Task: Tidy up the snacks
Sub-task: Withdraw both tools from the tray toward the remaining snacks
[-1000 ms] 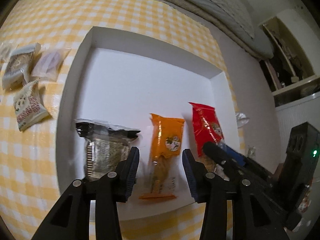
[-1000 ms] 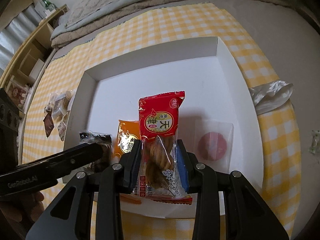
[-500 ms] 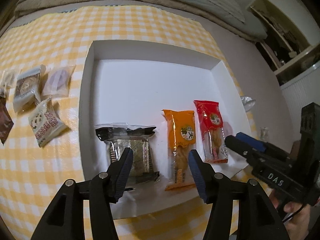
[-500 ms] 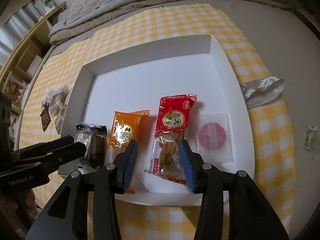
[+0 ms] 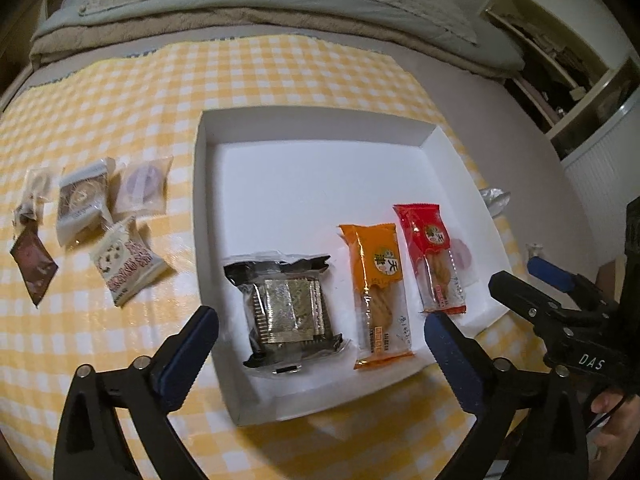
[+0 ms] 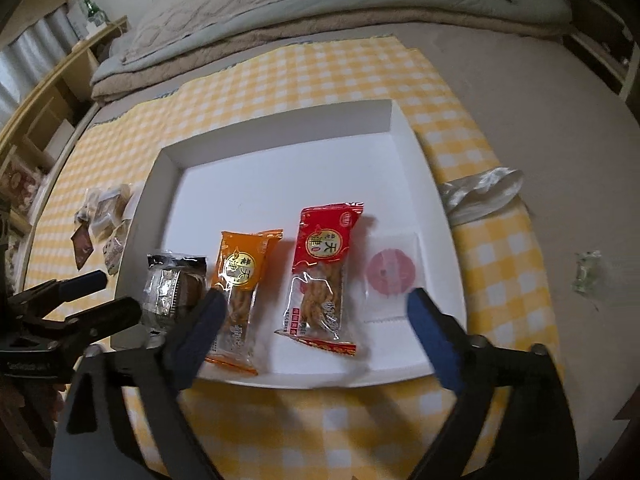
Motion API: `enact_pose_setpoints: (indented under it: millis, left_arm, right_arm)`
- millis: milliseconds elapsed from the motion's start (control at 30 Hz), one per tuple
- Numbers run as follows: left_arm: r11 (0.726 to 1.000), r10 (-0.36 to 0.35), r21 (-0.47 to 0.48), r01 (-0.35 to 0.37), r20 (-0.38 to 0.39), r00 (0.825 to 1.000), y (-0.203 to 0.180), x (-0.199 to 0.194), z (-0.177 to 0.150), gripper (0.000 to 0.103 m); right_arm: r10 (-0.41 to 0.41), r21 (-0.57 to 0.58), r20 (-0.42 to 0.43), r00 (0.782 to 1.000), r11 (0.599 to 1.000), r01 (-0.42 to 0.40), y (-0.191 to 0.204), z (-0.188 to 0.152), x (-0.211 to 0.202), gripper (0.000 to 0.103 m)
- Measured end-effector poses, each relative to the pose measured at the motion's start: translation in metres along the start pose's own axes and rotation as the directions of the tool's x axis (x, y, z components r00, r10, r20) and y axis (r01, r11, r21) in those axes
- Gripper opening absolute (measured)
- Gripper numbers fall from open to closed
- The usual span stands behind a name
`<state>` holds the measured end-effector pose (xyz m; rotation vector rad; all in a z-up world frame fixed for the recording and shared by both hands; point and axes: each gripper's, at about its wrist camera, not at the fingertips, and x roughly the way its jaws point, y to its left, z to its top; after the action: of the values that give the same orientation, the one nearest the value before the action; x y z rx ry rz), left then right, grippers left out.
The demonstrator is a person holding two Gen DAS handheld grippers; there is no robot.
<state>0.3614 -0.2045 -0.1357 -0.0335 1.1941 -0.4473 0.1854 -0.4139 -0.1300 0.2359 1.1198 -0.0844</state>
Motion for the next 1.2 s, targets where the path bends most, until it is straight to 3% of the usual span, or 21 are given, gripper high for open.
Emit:
enact_pose_setpoints:
  millis: [233, 433, 667, 900, 1200]
  left_arm:
    - [1.0, 0.02, 0.018, -0.021, 0.075, 0.997, 0.007, -0.03, 0.0, 0.103]
    - [0.998, 0.046, 0.044, -0.055, 0.17, 0.984, 0.013, -0.065, -0.003, 0.103]
    - [0.996, 0.069, 0.042, -0.084, 0.282, 0.957, 0.031, -0.112, -0.012, 0.103]
    - [0.994, 0.1, 0.005, -0.11, 0.386, 0.917, 0.063, -0.156, -0.029, 0.103]
    - [0.987, 0.162, -0.076, -0.143, 0.444, 0.881, 0.109, -0.19, -0.042, 0.103]
  right_arm:
    - [-0.039, -0.038, 0.087, 0.995, 0.998, 0.042, 0.011, -0.002, -0.02, 0.103]
    - [-0.041, -0.073, 0.214, 0.976, 0.996, 0.058, 0.032, 0.003, -0.047, 0.103]
    - [-0.025, -0.104, 0.309, 0.951, 0.993, 0.06, 0.059, 0.01, -0.072, 0.103]
    - [0.006, -0.132, 0.372, 0.928, 0.99, 0.047, 0.088, 0.019, -0.084, 0.103]
    - [0.066, -0.179, 0.408, 0.911, 0.984, 0.009, 0.128, 0.035, -0.079, 0.103]
